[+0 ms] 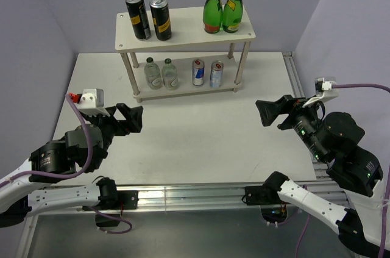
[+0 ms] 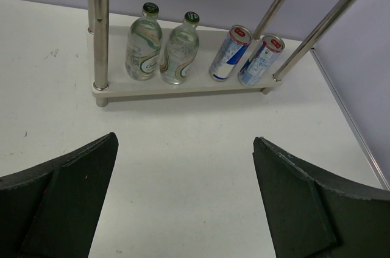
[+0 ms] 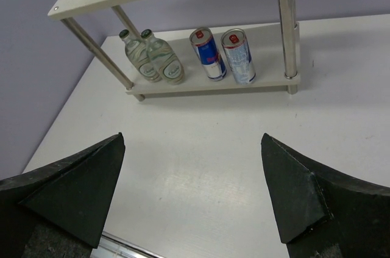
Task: Place and organize the beverage onto the shelf
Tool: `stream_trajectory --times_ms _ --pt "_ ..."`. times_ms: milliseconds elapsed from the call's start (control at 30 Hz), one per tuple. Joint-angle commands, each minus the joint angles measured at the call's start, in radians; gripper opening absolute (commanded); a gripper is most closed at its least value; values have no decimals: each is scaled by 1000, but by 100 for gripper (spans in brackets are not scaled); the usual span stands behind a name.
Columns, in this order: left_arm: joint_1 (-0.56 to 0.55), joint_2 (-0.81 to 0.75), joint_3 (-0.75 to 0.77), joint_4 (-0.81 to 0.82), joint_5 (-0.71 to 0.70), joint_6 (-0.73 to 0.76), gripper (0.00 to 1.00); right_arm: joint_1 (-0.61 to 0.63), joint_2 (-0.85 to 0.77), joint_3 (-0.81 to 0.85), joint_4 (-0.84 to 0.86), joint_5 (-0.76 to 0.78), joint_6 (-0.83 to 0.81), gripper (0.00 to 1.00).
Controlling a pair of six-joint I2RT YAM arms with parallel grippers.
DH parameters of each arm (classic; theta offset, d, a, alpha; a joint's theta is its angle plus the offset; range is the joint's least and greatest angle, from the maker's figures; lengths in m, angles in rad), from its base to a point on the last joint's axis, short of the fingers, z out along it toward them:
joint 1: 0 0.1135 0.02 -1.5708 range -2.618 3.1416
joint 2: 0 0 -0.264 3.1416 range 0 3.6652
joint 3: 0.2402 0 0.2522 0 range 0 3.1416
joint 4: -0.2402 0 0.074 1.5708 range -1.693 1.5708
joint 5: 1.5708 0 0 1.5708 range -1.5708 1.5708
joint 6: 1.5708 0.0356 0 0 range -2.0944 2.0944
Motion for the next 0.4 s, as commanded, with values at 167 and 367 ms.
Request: stream_trajectory --times_ms 167,367 --pt "-1 -5 -7 -15 -37 -20 99 6 -3 -8 46 35 -30 100" --pt "-1 2 -2 -29 -45 -30 99 6 7 -15 53 22 -24 97"
